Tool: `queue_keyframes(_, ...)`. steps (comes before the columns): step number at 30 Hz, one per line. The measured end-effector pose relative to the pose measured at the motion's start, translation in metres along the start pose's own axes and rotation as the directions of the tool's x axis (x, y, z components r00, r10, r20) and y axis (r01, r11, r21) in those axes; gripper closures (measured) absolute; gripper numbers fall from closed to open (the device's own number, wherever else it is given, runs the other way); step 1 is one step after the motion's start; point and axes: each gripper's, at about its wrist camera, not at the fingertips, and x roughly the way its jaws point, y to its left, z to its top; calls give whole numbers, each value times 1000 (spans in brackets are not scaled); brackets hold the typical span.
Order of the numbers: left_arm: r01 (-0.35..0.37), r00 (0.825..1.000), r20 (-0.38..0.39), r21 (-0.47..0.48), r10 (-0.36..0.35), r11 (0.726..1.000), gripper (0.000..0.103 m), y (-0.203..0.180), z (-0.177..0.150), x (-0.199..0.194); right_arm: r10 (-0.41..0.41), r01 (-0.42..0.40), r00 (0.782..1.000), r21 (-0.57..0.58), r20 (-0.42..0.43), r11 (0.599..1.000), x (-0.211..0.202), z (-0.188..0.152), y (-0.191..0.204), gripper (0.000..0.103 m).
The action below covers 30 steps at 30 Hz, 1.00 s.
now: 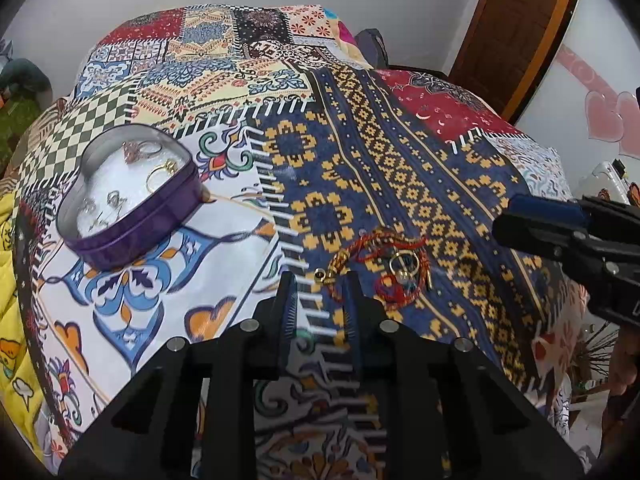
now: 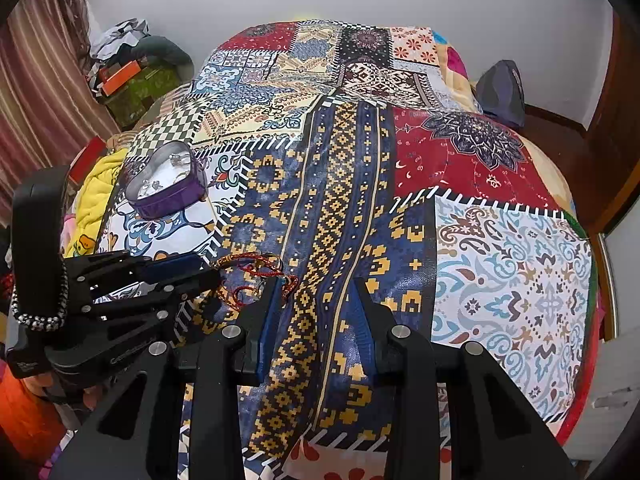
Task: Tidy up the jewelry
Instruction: 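Move the left gripper to the red beaded bracelet, then close the left gripper on the red beaded bracelet while the right gripper grasps a silver ring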
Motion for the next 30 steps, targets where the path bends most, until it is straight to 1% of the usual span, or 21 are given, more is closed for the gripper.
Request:
queue_keyframes(2, -4, 1000, 4, 4, 4, 1000, 82, -2, 3, 3, 6, -6, 1000, 7, -7, 1000, 3, 0, -2, 72)
queue_keyframes(5, -18, 1000, 7, 18, 18, 1000, 92, -5, 5, 9, 12, -12, 1000, 4, -8, 1000, 5, 0, -2, 72)
queue_keyframes(7, -22, 1000, 14, 18, 22, 1000, 94, -6, 6, 10, 15, -15, 1000, 3, -8, 1000, 5, 0, -1, 72)
queue_keyframes(10, -4, 999, 33, 16, 4, 1000, 94, -7, 4, 3, 20, -20, 1000, 2, -8, 1000, 5, 0, 0, 72)
queue_keyframes(13, -9, 998, 59, 11, 8, 1000, 94, -5, 3, -8, 23, -23, 1000, -2, -11, 1000, 7, 1, 1, 72)
queue_keyframes(19, -5, 992, 123, -40, 10, 999, 94, 11, 4, -38, 28, -29, 999, -15, -17, 999, 10, 2, 7, 72)
queue_keyframes(24, -33, 987, 157, -81, 45, 996, 94, 30, 2, -56, 33, -34, 999, -33, -29, 999, 14, 3, 16, 72)
queue_keyframes(30, -81, 983, 155, -135, 102, 988, 94, 54, -8, -62, 40, -42, 999, -61, -35, 997, 19, 4, 28, 72)
